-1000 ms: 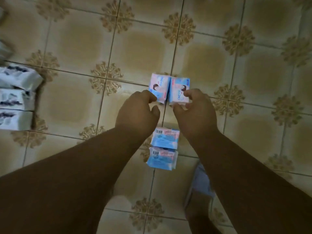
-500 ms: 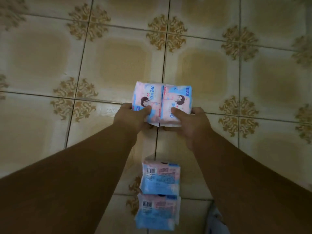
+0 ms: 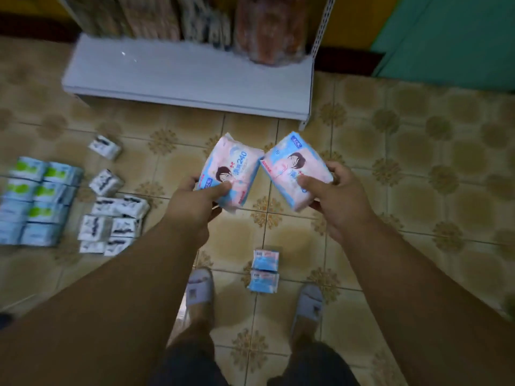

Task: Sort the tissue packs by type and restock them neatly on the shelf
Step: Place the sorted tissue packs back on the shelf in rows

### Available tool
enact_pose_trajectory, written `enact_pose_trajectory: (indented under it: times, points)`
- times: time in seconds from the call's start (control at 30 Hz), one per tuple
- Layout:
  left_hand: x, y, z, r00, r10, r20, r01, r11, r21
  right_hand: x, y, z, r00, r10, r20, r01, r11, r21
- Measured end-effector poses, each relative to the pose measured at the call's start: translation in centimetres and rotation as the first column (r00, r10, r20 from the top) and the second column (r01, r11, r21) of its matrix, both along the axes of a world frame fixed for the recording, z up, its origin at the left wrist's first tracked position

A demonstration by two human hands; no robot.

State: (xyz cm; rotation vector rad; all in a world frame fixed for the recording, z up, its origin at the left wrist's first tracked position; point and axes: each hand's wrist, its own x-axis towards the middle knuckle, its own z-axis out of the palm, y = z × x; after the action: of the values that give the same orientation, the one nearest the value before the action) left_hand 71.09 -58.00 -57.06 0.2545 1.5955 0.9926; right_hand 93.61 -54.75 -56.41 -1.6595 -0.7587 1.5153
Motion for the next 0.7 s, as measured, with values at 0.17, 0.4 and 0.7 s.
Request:
enact_pose_trajectory:
  times: [0.17,0.4,0.7]
  points:
    - [-0.8,-0.1,17.2,0.995,-0.079,-0.067,0.093,0.963,0.252,2.1,1.3,16.5,0.986,0.169,-0.006,-0.162,0.953,0.257]
    - [0.7,2.5,33.5,0.971,-0.043,-0.234,0.173,0.803,0.571,5.9,5.6,31.6,0.958,0.260,-0.124,-0.163,0.844,0.512]
    - [-1.7,10.0,43.5,0.957,0.037,-0.289,0.193,0.665,0.722,3.7,12.9,41.6,0.959,0.256,-0.122,-0.090,0.683,0.725]
